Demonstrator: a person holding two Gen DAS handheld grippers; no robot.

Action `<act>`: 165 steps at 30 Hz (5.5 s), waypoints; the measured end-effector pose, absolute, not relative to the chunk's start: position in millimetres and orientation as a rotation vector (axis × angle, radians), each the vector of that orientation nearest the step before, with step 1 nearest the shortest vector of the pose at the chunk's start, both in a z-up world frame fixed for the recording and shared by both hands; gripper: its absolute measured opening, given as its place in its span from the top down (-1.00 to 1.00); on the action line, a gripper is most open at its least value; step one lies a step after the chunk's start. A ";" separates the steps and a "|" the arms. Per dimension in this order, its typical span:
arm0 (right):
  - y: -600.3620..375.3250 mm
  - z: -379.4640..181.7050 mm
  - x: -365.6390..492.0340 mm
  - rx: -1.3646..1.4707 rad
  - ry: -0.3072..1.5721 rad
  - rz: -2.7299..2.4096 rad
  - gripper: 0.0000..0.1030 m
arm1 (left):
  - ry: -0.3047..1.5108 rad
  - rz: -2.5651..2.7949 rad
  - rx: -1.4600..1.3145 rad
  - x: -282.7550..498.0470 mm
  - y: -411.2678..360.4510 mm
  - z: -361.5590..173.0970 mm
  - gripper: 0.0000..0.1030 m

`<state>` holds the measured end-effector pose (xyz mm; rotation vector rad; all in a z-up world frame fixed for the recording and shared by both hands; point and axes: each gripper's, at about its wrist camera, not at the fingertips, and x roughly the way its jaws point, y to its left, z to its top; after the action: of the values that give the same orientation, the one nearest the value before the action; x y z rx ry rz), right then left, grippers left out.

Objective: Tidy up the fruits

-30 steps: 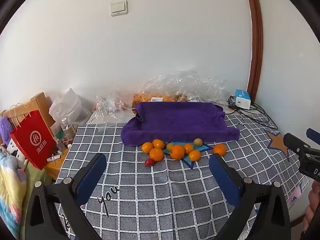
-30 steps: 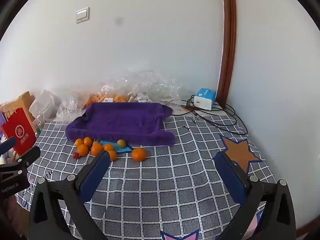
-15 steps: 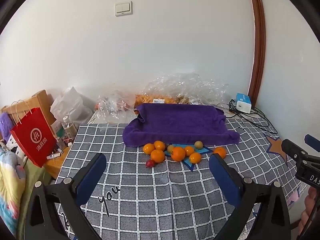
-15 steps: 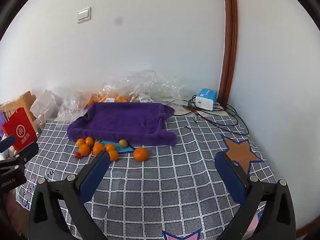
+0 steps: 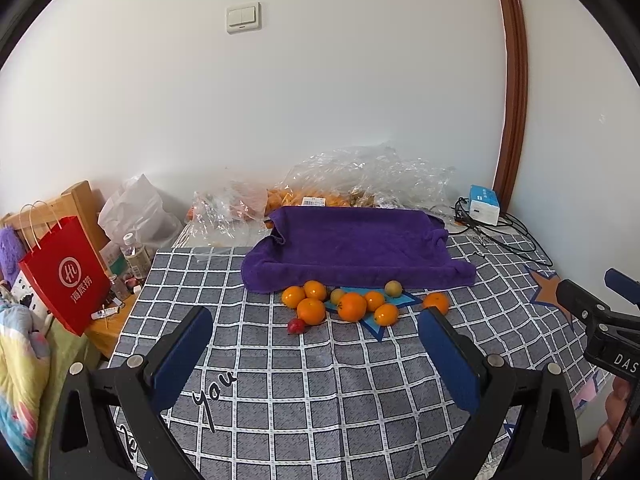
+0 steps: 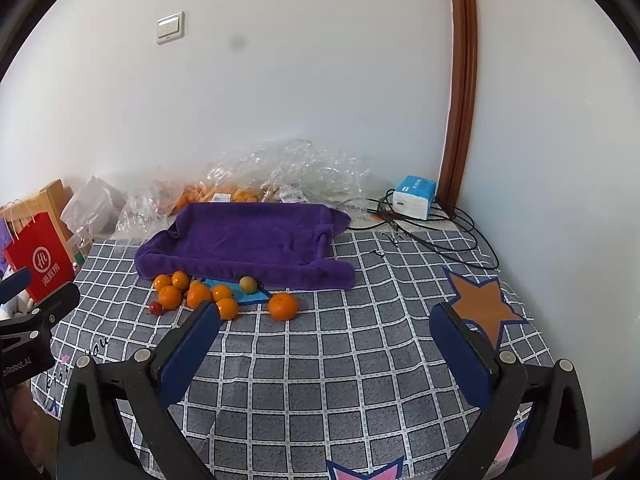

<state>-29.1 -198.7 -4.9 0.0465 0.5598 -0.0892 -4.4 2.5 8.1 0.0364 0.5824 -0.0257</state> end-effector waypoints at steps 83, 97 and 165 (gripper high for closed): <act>-207.8 -120.5 53.8 0.108 0.780 -0.077 -0.99 | 0.722 0.037 -0.056 64.0 58.1 -91.2 -0.98; -183.7 -148.4 107.9 0.070 0.828 0.028 -0.20 | 0.887 -0.005 -0.098 95.8 87.1 -142.3 -0.54; -183.6 -167.0 143.7 0.086 0.803 0.189 0.19 | 0.681 -0.130 -0.207 125.0 64.5 -144.7 0.56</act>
<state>143.7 -183.6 -167.0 0.0862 0.8028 0.1891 125.0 64.5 -144.7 -0.2073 0.6808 -0.1301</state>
